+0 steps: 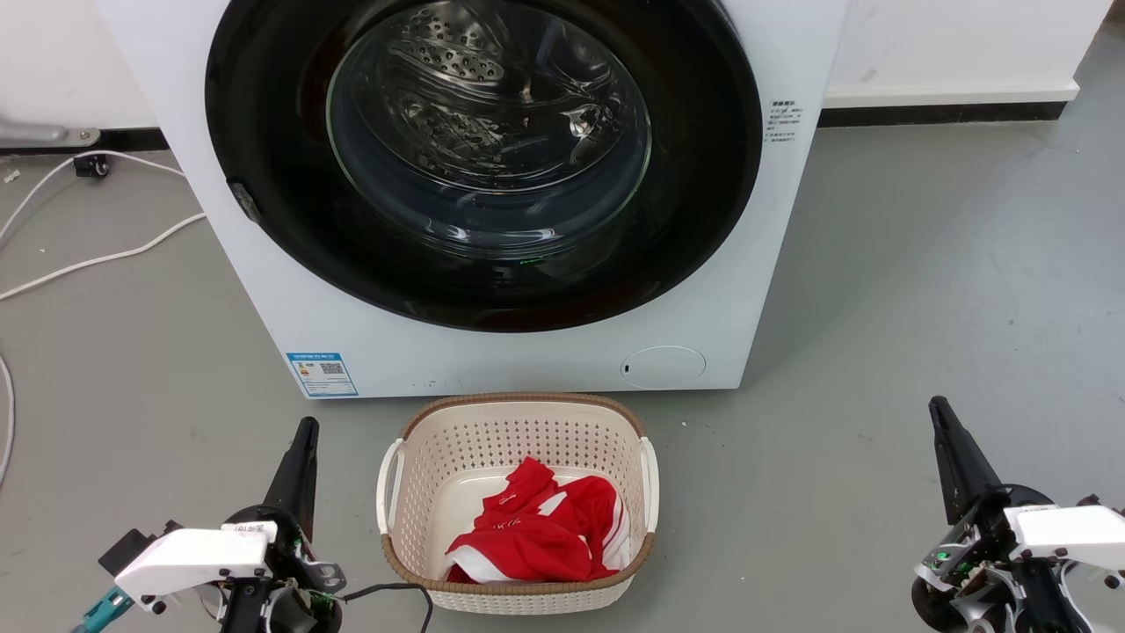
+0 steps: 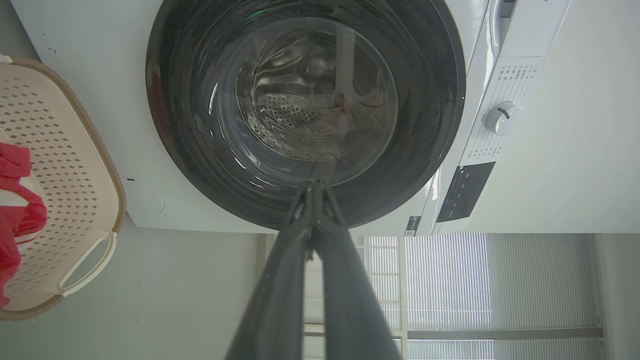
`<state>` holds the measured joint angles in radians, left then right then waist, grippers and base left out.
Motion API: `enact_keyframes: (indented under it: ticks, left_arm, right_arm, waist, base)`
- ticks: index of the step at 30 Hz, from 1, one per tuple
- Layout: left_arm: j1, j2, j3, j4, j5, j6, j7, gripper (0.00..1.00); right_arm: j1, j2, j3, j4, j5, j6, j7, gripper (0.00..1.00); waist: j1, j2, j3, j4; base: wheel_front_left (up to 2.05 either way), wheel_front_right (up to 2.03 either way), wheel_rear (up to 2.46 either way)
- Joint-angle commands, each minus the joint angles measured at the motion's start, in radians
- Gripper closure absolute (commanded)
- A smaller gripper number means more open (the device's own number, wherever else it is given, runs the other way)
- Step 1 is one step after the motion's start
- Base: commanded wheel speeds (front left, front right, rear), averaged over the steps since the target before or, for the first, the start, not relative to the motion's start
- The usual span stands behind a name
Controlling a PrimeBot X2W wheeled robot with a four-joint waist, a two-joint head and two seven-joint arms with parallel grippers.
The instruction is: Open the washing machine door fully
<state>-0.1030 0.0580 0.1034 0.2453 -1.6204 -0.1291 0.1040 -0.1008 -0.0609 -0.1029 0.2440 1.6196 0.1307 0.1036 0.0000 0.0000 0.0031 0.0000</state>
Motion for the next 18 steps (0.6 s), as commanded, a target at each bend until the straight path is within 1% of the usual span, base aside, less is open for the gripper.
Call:
enact_keyframes:
  ticks: [1,10,11,13,18]
  left_arm:
    - [-0.008,0.0,0.003,0.001,0.007,-0.003,0.005,1.0]
    - [-0.008,-0.001,0.004,0.001,0.005,-0.003,0.006,1.0]
    - [0.0,-0.001,0.001,0.001,0.005,0.0,0.0,0.0]
    - [0.007,-0.003,-0.002,0.011,0.006,0.001,-0.002,0.0]
    - [0.006,-0.003,-0.029,-0.006,0.015,0.001,-0.026,0.0]
  right_arm:
    - [-0.013,0.003,-0.002,0.002,-0.002,0.0,0.005,1.0]
    - [-0.013,0.004,-0.003,0.002,-0.004,0.0,0.005,1.0]
    - [0.0,0.001,-0.002,0.0,0.0,0.0,0.003,0.0]
    - [0.009,0.002,0.001,0.009,-0.001,0.0,0.0,0.0]
    - [0.018,0.003,0.019,-0.015,-0.011,0.0,-0.026,0.0]
  waist:
    - [0.0,0.0,0.0,0.0]
    - [0.0,0.0,0.0,0.0]
    - [0.0,0.0,0.0,0.0]
    - [0.0,0.0,0.0,0.0]
    - [0.0,0.0,0.001,0.0]
  base:
    - [0.0,0.0,0.0]
    - [0.0,0.0,0.0]
    - [0.0,0.0,0.0]
    - [0.0,0.0,0.0]
    - [0.0,0.0,0.0]
